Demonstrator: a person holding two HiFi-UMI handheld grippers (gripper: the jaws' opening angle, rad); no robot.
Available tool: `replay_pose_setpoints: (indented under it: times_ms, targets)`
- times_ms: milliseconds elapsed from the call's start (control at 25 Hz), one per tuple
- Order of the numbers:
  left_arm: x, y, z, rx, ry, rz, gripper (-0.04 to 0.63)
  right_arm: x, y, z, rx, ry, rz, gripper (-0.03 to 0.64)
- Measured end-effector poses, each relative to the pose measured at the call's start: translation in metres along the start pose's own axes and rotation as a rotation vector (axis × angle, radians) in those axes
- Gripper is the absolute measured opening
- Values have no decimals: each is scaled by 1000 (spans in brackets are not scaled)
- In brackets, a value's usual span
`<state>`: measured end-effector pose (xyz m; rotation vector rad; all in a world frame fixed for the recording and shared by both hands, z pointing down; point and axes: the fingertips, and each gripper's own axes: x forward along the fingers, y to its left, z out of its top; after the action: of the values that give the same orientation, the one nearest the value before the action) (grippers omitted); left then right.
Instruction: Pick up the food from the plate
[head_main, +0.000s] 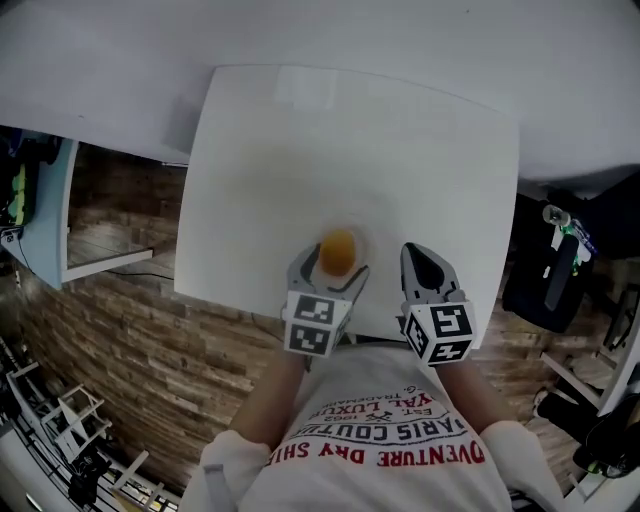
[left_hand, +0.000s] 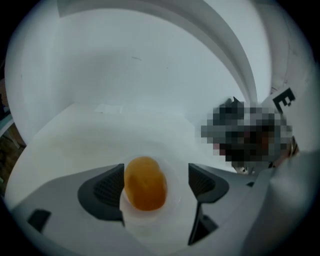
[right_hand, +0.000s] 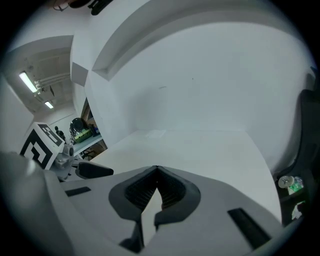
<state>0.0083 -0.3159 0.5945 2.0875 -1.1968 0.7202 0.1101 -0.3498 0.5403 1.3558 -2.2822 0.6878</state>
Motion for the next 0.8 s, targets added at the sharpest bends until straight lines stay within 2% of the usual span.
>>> replay_pose_setpoints:
  times_ms: [160, 440, 600, 800]
  targets:
    - [14, 9, -8, -5, 61, 44, 394, 7, -8, -7, -4, 25, 12, 8]
    - [35, 25, -23, -108, 105, 101, 393, 16, -29, -13, 11, 59, 16, 8]
    - [43, 22, -31, -86, 145, 113, 392, 19, -34, -16, 17, 72, 14, 8]
    - [48, 21, -33, -71, 147, 116, 380, 19, -35, -15, 8, 71, 12, 8]
